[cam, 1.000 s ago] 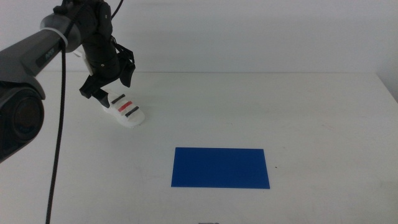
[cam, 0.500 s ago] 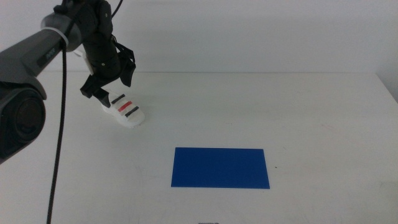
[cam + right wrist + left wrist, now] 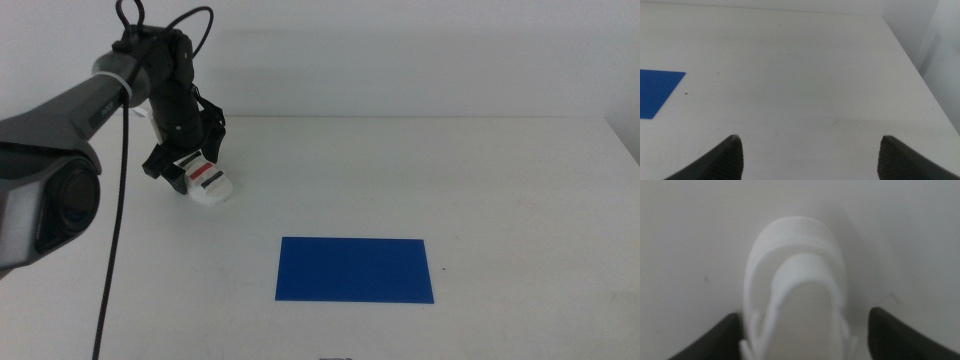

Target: Use one arm to grab the shoe from the table and place it on the mat.

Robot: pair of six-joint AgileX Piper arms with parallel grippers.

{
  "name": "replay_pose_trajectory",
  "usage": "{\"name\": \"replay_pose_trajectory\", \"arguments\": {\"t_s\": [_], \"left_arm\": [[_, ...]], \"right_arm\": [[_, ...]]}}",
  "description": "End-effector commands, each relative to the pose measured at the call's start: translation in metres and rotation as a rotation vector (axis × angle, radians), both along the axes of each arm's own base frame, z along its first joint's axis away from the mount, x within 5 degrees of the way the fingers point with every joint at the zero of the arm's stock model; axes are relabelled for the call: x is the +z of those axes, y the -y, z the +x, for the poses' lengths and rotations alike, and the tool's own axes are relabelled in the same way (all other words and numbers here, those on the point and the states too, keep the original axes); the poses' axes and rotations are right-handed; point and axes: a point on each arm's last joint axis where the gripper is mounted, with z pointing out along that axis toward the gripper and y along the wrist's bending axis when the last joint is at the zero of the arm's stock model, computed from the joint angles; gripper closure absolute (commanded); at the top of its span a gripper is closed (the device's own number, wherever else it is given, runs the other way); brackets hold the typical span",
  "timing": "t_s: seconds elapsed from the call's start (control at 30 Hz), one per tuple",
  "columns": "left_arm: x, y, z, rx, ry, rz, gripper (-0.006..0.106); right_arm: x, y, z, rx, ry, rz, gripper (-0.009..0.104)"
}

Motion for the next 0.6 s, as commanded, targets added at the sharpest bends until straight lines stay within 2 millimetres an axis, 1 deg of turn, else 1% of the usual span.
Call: {"name": "replay_pose_trajectory", "arguments": {"t_s": [0.0,0.07,0.13,0.2,0.27,0.3,0.43,0.5,0.57], "left_arm": [[0.041,0.001,0.001,0.011,0.108,-0.018,0.021],[0.042,0.001,0.001,0.013,0.108,-0.019,0.029],[0.044,0.001,0.001,0.013,0.112,-0.017,0.046],[0.049,0.000,0.001,0.013,0.108,-0.012,0.070],[0.054,-0.001,-0.001,0.011,0.092,0.012,0.098],[0.057,-0.002,-0.002,0.013,0.082,0.023,0.102],[0.073,0.006,-0.007,-0.002,0.113,0.033,0.102],[0.081,0.013,-0.014,0.007,0.118,0.037,0.102],[0.089,0.019,-0.025,0.019,0.111,0.047,0.102]], "right_arm": [[0.012,0.000,0.000,0.004,0.093,-0.021,0.001],[0.012,0.000,0.000,0.004,0.093,-0.021,0.001],[0.012,0.000,0.000,0.004,0.093,-0.021,0.001],[0.012,0.000,0.000,0.004,0.093,-0.021,0.001],[0.012,0.000,0.000,0.004,0.093,-0.021,0.001],[0.012,0.000,0.000,0.004,0.093,-0.021,0.001],[0.012,0.000,0.000,0.004,0.093,-0.021,0.001],[0.012,0.000,0.000,0.004,0.093,-0.021,0.001],[0.012,0.000,0.000,0.004,0.093,-0.021,0.001]]}}
